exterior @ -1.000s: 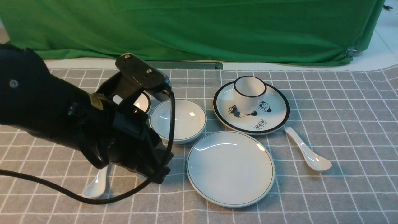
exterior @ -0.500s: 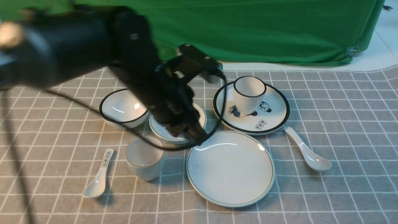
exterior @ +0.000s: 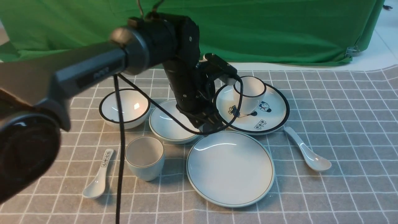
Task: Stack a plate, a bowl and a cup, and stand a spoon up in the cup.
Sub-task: Use the left arm to grab a blue rice bowl
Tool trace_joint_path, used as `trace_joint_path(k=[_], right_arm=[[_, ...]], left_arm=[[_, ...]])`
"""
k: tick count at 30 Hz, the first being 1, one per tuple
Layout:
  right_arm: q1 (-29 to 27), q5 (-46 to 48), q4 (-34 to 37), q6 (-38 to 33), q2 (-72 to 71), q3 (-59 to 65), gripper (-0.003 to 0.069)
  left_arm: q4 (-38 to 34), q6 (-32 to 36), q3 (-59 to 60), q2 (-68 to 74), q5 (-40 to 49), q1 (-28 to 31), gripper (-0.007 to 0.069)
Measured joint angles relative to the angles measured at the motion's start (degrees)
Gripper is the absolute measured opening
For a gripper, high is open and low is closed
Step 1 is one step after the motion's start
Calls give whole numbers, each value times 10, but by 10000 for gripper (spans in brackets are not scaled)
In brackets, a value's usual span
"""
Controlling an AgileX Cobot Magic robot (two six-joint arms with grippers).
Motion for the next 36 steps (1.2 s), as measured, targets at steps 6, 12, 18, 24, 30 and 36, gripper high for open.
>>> trace_joint_path(k=[6,12,18,24,30,36], right_arm=[[0,0,0,0,0,0,74],[0,0,0,0,0,0,84],[0,0,4,0,0,-1,87],[0,1,5,0,0,-1,87],[0,1,6,0,0,-1,87],[0,1,6,0,0,-1,87]], left_arm=[[58,-46,-4,28,-23,0,402],[60,-47,-5,41,-42,0,384],[68,-47,-9,51,-55,0,301],[72,-48,-9,58,-53,0,207],[78,-47,-10,48,-50,0,119],[76,-43,-9,12,-35,-6,29]])
